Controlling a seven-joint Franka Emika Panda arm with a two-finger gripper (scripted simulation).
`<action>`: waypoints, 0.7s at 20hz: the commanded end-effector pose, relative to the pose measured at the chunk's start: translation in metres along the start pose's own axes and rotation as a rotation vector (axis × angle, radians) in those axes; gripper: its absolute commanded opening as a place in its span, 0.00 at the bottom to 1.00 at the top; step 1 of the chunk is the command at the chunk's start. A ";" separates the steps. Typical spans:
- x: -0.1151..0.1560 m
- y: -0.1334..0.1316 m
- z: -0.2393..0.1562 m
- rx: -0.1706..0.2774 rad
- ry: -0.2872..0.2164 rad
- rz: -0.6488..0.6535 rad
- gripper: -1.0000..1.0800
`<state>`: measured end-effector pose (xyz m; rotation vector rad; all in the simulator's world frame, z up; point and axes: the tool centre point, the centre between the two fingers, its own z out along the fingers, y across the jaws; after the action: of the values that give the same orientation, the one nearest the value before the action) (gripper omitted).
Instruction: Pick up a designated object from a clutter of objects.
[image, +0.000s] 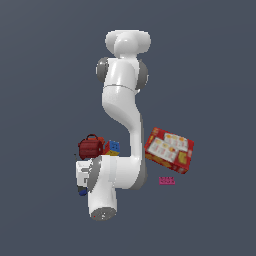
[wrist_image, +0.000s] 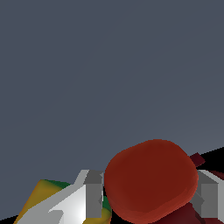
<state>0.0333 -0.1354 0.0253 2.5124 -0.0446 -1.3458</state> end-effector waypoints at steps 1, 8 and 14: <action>0.000 0.000 0.000 0.000 0.000 0.000 0.00; -0.005 -0.001 -0.006 0.010 0.010 0.016 0.00; -0.020 -0.003 -0.022 0.037 0.036 0.061 0.00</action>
<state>0.0368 -0.1265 0.0434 2.5351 -0.1169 -1.3072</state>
